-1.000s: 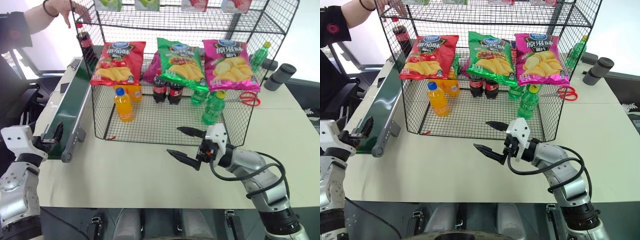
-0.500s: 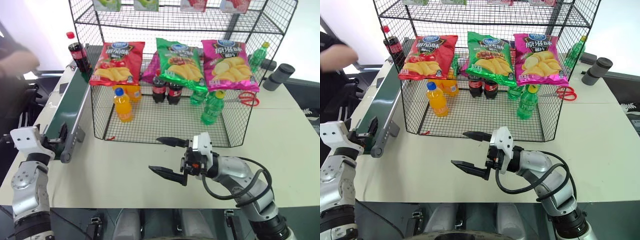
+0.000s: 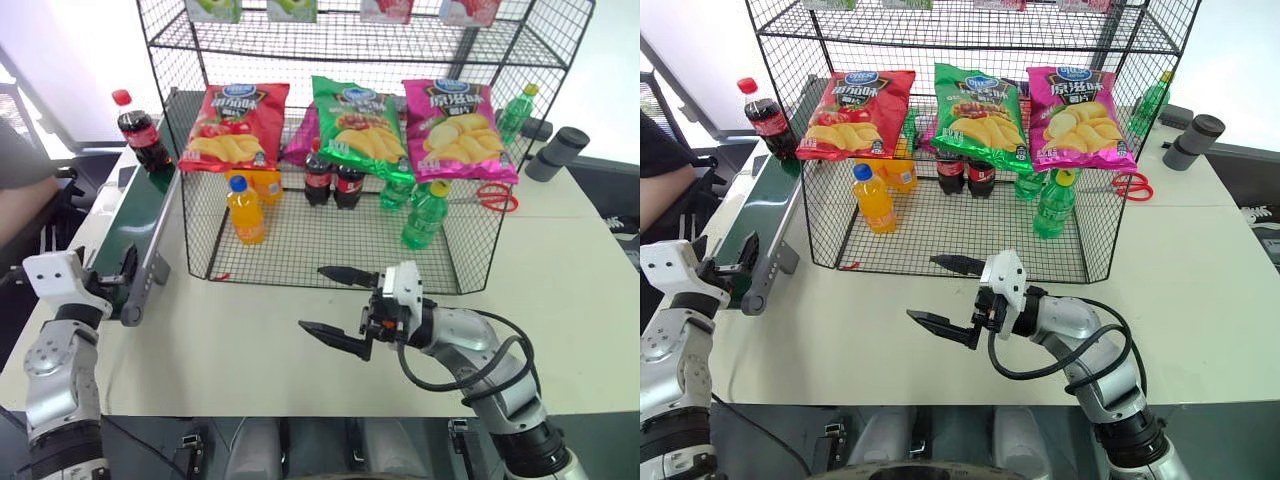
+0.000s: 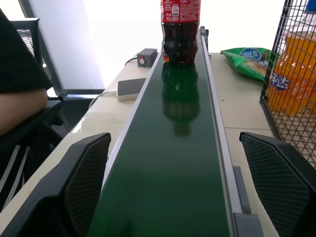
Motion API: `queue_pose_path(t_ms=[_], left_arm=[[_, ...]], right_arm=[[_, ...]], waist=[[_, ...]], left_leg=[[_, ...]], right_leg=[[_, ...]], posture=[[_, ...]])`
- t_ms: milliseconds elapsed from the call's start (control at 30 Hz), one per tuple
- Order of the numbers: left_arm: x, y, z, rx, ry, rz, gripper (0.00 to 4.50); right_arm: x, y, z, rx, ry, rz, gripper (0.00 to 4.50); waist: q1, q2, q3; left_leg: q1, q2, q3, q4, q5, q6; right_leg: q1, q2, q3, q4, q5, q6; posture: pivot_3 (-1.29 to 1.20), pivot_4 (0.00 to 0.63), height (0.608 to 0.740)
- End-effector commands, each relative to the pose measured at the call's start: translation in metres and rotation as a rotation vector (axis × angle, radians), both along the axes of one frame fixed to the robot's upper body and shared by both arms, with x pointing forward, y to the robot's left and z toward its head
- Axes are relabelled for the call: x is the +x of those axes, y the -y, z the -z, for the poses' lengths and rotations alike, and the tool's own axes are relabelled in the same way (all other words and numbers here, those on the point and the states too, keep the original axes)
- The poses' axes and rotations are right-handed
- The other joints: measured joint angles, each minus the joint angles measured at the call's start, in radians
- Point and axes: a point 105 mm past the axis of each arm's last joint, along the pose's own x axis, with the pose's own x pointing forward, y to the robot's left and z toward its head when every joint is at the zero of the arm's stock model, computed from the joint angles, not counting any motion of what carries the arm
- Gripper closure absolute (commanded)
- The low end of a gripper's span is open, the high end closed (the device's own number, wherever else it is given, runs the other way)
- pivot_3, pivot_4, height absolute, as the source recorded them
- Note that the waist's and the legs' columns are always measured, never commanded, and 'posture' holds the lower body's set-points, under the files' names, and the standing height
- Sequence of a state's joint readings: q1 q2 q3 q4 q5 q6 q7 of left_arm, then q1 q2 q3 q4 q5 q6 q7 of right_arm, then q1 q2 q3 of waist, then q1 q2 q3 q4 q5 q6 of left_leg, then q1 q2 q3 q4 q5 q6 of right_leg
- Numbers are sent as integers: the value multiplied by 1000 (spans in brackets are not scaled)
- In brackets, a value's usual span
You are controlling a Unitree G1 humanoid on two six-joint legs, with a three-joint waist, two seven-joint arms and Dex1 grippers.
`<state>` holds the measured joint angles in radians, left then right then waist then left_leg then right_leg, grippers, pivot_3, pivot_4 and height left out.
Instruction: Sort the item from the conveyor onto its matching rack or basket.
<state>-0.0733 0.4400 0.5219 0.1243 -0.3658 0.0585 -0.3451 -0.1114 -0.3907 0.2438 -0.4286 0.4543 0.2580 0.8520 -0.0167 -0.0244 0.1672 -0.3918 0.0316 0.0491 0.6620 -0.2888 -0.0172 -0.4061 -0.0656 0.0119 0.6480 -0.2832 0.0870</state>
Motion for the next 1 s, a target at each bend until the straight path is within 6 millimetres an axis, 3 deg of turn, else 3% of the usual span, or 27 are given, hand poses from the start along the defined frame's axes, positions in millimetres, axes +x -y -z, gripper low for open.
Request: queue_pose_path(t_ms=[33, 367, 1000], left_arm=[[0, -3, -7, -12, 23, -4, 0], [-1, 2, -3, -38, 11, 15, 0], [-9, -12, -8, -20, 36, -54, 0]], right_arm=[[-3, -3, -10, 28, 38, -19, 63], [1, -2, -11, 41, 32, -2, 63], [-4, -8, -12, 56, 3, -39, 63]], waist=[[0, 0, 0], [0, 0, 0], [0, 0, 0]], left_leg=[[0, 0, 0, 0, 0, 0], [0, 0, 0, 0, 0, 0], [0, 0, 0, 0, 0, 0]], right_leg=[[0, 0, 0, 0, 0, 0], [0, 0, 0, 0, 1, 2], [0, 0, 0, 0, 0, -1]], posture=[[0, 150, 740], [0, 150, 740], [0, 150, 740]])
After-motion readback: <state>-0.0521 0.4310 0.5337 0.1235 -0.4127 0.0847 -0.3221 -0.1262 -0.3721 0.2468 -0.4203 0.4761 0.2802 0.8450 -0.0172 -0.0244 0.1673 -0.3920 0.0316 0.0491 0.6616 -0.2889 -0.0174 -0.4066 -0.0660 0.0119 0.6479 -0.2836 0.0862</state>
